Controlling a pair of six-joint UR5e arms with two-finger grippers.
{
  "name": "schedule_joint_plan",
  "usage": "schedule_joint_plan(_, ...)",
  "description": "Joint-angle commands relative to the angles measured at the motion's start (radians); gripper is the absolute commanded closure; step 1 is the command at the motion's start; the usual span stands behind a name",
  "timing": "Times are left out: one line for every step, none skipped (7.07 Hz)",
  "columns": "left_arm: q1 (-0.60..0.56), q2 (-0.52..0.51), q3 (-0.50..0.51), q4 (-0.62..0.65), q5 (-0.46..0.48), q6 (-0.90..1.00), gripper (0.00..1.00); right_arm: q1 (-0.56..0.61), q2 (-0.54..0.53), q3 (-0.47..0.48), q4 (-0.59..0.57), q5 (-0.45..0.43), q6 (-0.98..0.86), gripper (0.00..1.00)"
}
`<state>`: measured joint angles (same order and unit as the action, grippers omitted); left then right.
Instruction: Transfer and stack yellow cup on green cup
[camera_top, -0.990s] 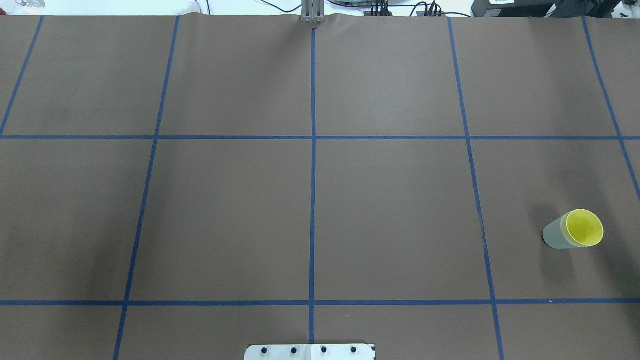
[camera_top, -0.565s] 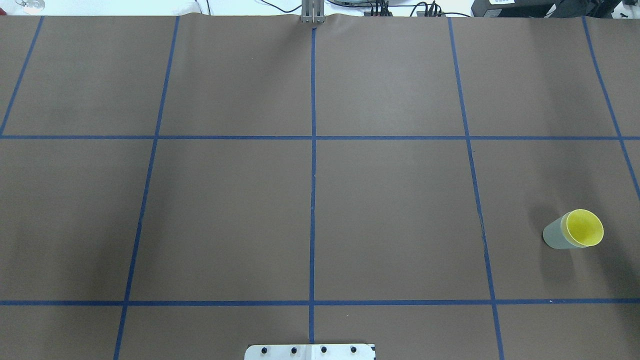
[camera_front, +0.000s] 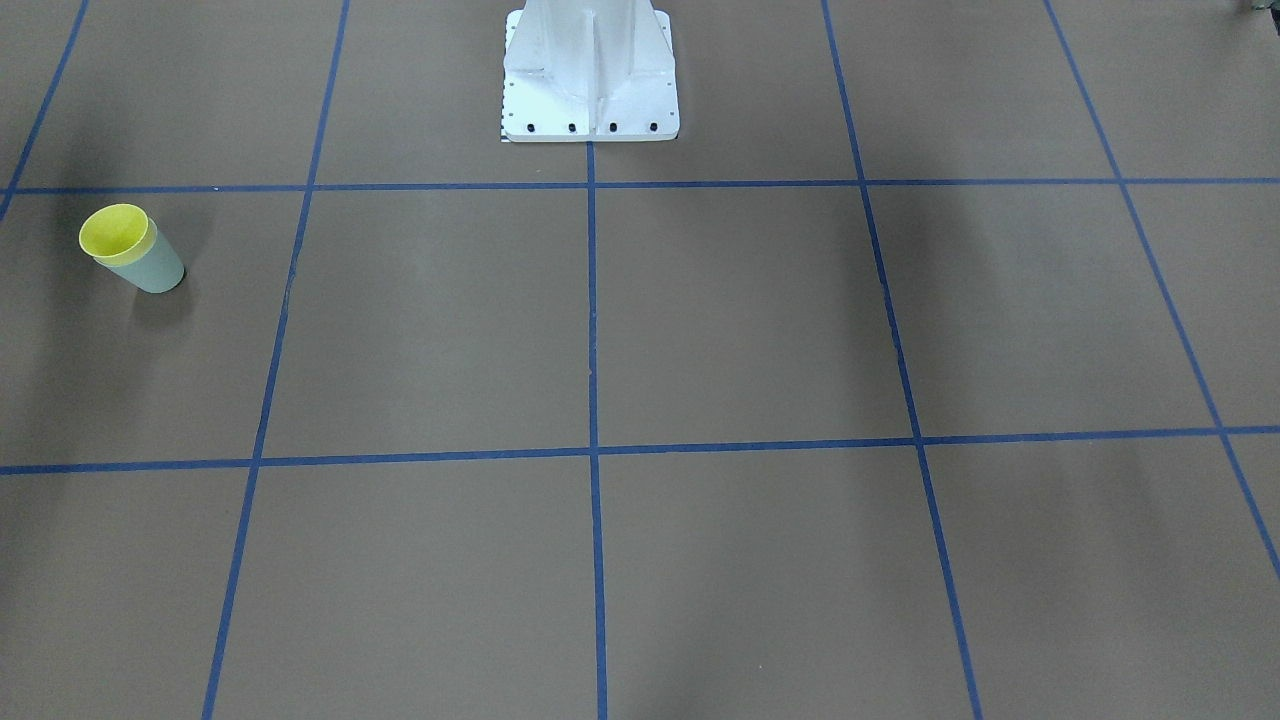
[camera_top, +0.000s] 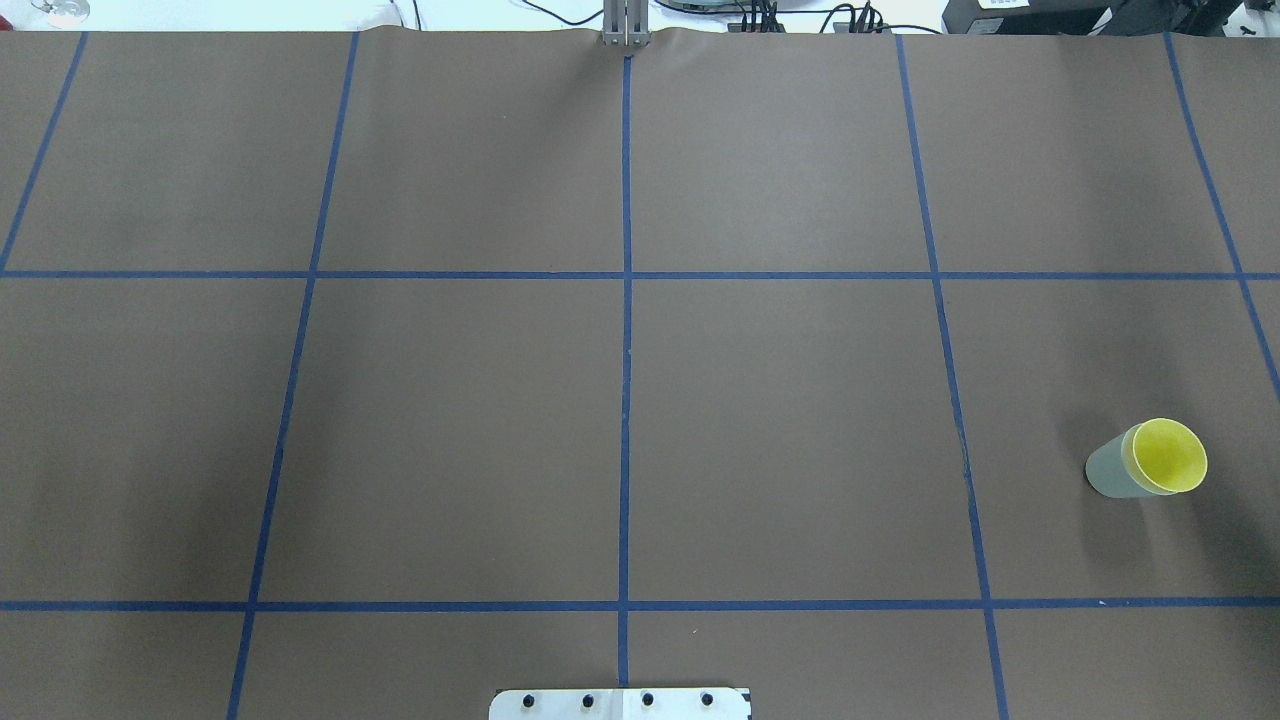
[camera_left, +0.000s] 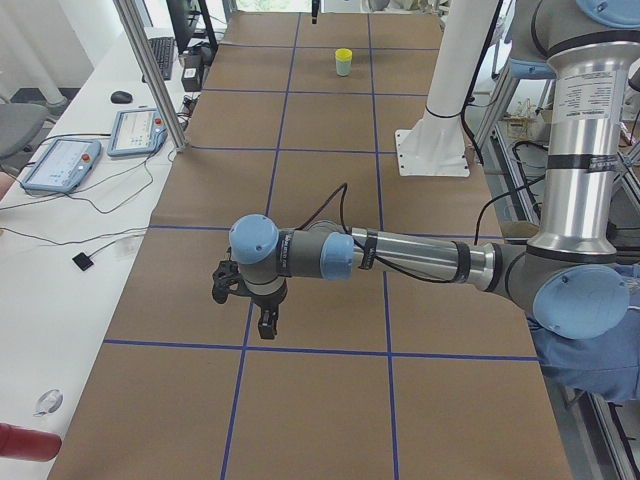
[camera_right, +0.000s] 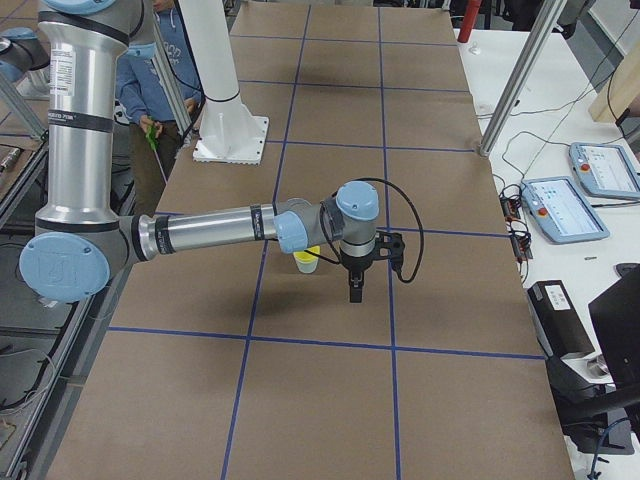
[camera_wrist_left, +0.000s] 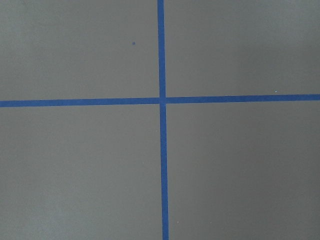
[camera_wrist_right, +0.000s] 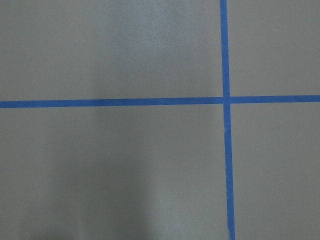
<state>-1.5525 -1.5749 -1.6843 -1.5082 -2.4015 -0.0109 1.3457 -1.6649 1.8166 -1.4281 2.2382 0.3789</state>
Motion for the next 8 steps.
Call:
schedule_joint_plan(0.000, -0.004, 0.002, -0.024, -0.025, -0.004, 0.00, -0.005, 0.004, -0.005, -0.002, 0.001, 0.000, 0.00)
schedule_joint_plan(0.002, -0.007, 0.003, -0.024, -0.013, -0.003, 0.00, -0.005, 0.007, -0.006, -0.002, 0.003, 0.001, 0.00)
schedule_joint_plan(0.002, -0.008, 0.002, -0.024, -0.013, 0.000, 0.00, -0.005, 0.007, -0.006, -0.002, 0.009, 0.001, 0.00)
schedule_joint_plan(0.003, -0.008, 0.006, -0.026, -0.014, 0.002, 0.00, -0.005, 0.008, -0.006, -0.002, 0.032, 0.001, 0.00)
schedule_joint_plan(0.002, -0.007, 0.006, -0.026, -0.014, 0.003, 0.00, -0.005, 0.010, -0.006, -0.002, 0.035, 0.001, 0.00)
schedule_joint_plan(0.002, -0.007, 0.009, -0.026, -0.014, 0.003, 0.00, -0.005, 0.010, -0.005, 0.000, 0.035, 0.001, 0.00)
schedule_joint_plan(0.002, -0.007, 0.009, -0.026, -0.018, 0.002, 0.00, -0.005, 0.008, -0.003, -0.002, 0.035, 0.001, 0.00)
schedule_joint_plan(0.002, -0.005, 0.012, -0.026, -0.016, 0.002, 0.00, -0.005, 0.008, -0.005, 0.000, 0.035, 0.001, 0.00)
